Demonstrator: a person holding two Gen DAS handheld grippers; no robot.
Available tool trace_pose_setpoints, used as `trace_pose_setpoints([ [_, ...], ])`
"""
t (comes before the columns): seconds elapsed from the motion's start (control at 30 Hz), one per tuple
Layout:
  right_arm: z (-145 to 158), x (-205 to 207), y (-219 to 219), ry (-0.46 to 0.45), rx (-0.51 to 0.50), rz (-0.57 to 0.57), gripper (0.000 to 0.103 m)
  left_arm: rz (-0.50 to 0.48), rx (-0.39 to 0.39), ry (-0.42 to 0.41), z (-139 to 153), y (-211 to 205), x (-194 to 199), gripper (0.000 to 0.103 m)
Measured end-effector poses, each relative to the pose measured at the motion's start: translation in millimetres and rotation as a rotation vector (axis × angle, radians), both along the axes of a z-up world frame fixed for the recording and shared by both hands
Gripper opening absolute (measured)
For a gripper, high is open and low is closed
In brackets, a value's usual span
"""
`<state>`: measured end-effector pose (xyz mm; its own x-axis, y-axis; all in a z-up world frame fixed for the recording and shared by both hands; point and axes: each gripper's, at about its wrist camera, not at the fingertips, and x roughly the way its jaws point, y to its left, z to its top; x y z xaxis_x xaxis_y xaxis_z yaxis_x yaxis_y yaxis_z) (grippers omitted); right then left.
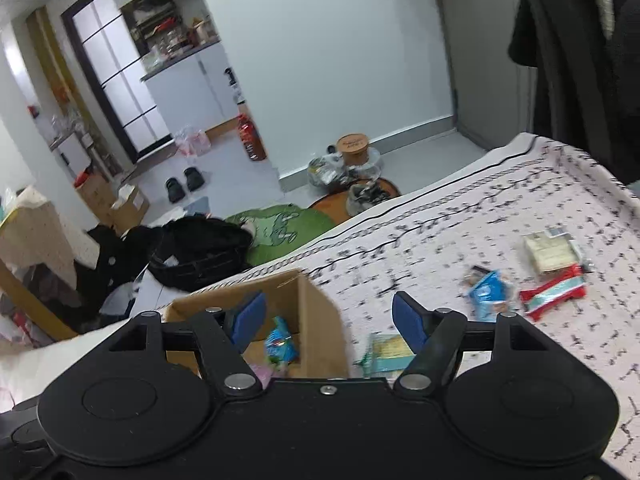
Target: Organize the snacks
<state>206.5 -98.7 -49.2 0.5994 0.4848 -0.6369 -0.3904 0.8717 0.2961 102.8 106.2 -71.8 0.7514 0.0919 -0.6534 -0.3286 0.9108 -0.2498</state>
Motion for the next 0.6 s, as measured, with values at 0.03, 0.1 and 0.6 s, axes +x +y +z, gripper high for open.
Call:
trace_pose_setpoints([
  [0.03, -1, 2, -5, 0.0, 0.002, -0.012, 0.069, -0.003, 0.001, 0.002, 0, -2, 1, 0.081],
  [0.1, -5, 9, -13, 0.007, -0.01, -0.041, 0.069, -0.012, 0.008, 0.004, 0, -4, 1, 0.081],
  [0.6, -66, 39, -18, 0.193, -0.064, -0.068, 0.071, 0.017, 0.024, 0.031, -6, 0, 8, 0.081],
])
